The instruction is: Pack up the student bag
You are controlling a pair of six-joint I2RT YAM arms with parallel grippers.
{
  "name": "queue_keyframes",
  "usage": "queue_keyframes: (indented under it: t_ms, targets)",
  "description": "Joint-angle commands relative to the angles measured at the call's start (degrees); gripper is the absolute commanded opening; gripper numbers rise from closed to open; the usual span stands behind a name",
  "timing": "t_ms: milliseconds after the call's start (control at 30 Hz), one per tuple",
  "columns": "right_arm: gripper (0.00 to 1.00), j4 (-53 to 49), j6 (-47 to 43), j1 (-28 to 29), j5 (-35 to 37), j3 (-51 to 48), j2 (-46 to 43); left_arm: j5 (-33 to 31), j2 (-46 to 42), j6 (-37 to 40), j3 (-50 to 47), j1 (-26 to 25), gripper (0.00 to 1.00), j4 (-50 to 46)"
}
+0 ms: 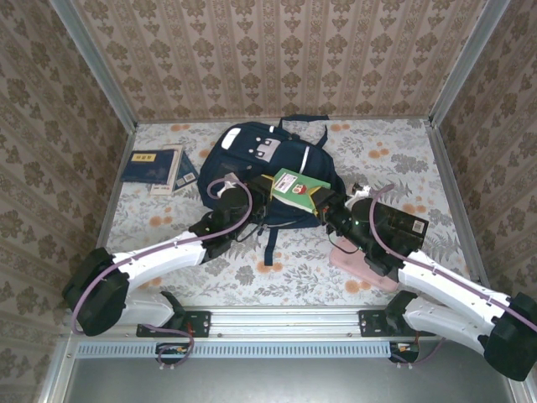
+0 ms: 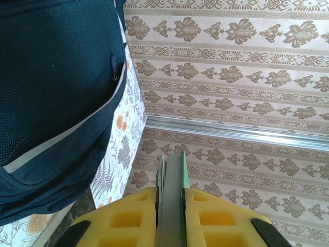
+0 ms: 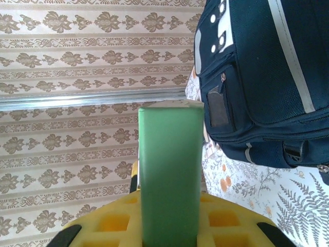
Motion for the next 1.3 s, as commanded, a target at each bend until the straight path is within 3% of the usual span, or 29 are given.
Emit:
queue_keyframes:
  t_ms: [0, 67, 200, 367, 467, 533, 600, 667, 767, 867, 967, 1100, 1267]
  targets:
    - [0.28, 2.60, -1.16, 0.42, -2.11, 1.19, 0.92, 0.59, 0.11, 1.68, -0.23, -0.37, 0.05, 2.90]
    - [0.37, 2.88, -1.79, 0.42, -2.21, 1.63, 1.47, 1.07, 0.40, 1.77, -0.06, -0.56, 0.04, 2.97]
    - [0.38, 4.79, -2.33, 0.33, -3.34, 2.44, 3.02, 1.18, 0.60, 1.77, -0.16, -1.04, 0.03, 3.17]
    - [0.20, 6.30, -3.03, 0.33, -4.31, 2.75, 4.41, 1.66, 0.55, 1.68, -0.39, -1.08, 0.00, 3.50]
    - [0.03, 5.66, -3.94, 0.02, -2.90, 2.00, 3.42, 1.98, 0.34, 2.47, -0.70, -1.03, 0.00, 3.73]
    - [0.00, 3.23, -5.73, -0.81, -2.17, 1.76, 1.60, 2.34, -0.22, 4.06, -0.83, -0.57, 0.08, 2.95]
    - [0.00, -2.92, -8.14, -1.91, -0.32, 1.99, -1.74, 3.58, -1.62, 7.11, -0.68, 0.77, 0.32, 0.31]
    - [0.00, -11.08, -11.77, -4.54, 1.00, 2.63, -5.96, 4.79, -4.20, 12.55, 0.83, 2.65, 0.53, -6.77]
    - [0.00, -25.02, -19.19, -9.00, 2.72, 5.42, -11.59, 6.25, -6.52, 25.98, 6.65, 6.16, 0.61, -21.27]
    - [0.00, -32.25, -24.35, -15.11, 0.13, 6.66, -13.91, 12.08, -3.77, 40.91, 13.94, 10.78, 0.63, -29.06]
    - [0.00, -32.71, -26.01, -22.85, -9.01, 6.32, -13.91, 20.47, 2.57, 52.05, 21.62, 14.08, 0.61, -33.20]
    - [0.00, -34.36, -27.91, -29.14, -14.25, 6.33, -14.24, 29.07, 15.86, 60.21, 36.30, 15.56, 0.62, -43.48]
    - [0.00, -36.41, -31.43, -32.38, -16.09, 6.88, -14.32, 39.26, 32.45, 67.09, 51.71, 15.56, 0.66, -51.07]
